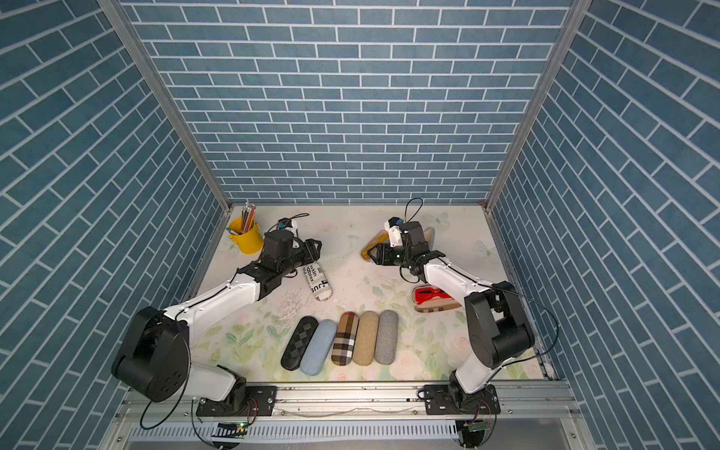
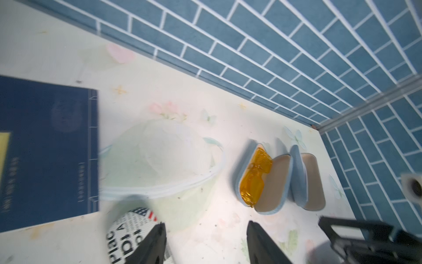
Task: Close the glasses case
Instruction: Move the glasses case to the center of the board.
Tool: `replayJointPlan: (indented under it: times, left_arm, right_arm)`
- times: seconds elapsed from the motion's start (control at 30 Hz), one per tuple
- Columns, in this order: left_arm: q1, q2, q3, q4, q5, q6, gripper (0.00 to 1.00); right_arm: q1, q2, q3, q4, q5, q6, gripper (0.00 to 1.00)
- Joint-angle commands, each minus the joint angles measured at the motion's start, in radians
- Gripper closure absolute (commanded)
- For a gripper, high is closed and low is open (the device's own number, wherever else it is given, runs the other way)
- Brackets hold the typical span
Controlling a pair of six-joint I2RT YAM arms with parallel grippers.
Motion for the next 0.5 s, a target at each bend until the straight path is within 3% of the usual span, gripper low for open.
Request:
replayJointPlan:
  times: [0.0, 0.1, 0.47]
  left_arm:
    - [-0.031, 0.029, 0.021, 0.024, 0.018, 0.046, 0.36]
    - [-0.037, 0.043, 0.027, 0.031, -0.002, 0.058, 0.28]
    - [-0.038, 0.165, 0.089, 0.01, 0.013, 0.073, 0.28]
  right_arm:
    - [-0.028, 0.077, 0.061, -0.074, 0.015, 0.023, 0.42]
    - [-0.052, 0.133, 0.098, -0.073, 0.012, 0.03, 0.42]
    - [-0.058, 0.3, 0.266, -0.194, 0.041, -0.024, 0.43]
